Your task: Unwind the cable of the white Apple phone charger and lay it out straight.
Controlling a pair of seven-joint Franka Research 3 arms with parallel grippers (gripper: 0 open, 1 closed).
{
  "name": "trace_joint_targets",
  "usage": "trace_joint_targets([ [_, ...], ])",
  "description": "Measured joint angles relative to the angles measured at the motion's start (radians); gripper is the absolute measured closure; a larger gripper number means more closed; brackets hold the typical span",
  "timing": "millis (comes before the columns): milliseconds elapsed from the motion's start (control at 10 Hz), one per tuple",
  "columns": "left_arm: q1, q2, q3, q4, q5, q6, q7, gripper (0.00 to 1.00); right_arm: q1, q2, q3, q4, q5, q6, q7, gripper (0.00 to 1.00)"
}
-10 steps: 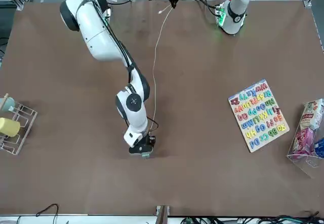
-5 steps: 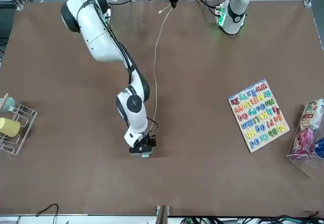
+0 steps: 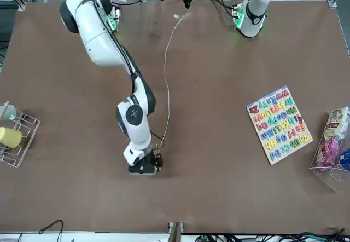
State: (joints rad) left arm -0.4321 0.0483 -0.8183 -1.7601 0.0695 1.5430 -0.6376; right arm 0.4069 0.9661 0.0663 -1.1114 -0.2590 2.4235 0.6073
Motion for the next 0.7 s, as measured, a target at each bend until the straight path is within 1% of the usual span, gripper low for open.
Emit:
trace_joint_targets([
  [100, -0.003, 0.000, -0.003, 0.014, 0.000, -0.001, -0.022, 0.74, -0.047, -0.020, 0.021, 0.001, 0.001, -0.019, -0.085, 0.00],
  [200, -0.010, 0.000, -0.006, 0.032, 0.000, -0.009, -0.052, 0.58, -0.086, -0.038, 0.038, 0.001, 0.001, -0.044, -0.176, 0.00],
  [300, -0.013, -0.001, -0.008, 0.053, 0.000, -0.022, -0.085, 0.45, -0.129, -0.054, 0.063, 0.001, 0.001, -0.067, -0.277, 0.00],
  [400, -0.010, -0.001, -0.008, 0.071, 0.000, -0.034, -0.137, 0.30, -0.174, -0.069, 0.085, 0.001, 0.001, -0.073, -0.377, 0.00],
  [500, -0.003, -0.001, -0.003, 0.079, 0.001, -0.039, -0.205, 0.16, -0.221, -0.088, 0.109, 0.002, 0.001, -0.108, -0.479, 0.00],
  [600, 0.020, -0.001, 0.006, 0.081, 0.006, -0.039, -0.257, 0.01, -0.272, -0.117, 0.133, 0.005, 0.004, -0.181, -0.591, 0.00],
  [700, 0.069, -0.001, 0.012, 0.085, 0.009, -0.038, -0.274, 0.00, -0.322, -0.160, 0.144, 0.005, 0.027, -0.259, -0.701, 0.00],
])
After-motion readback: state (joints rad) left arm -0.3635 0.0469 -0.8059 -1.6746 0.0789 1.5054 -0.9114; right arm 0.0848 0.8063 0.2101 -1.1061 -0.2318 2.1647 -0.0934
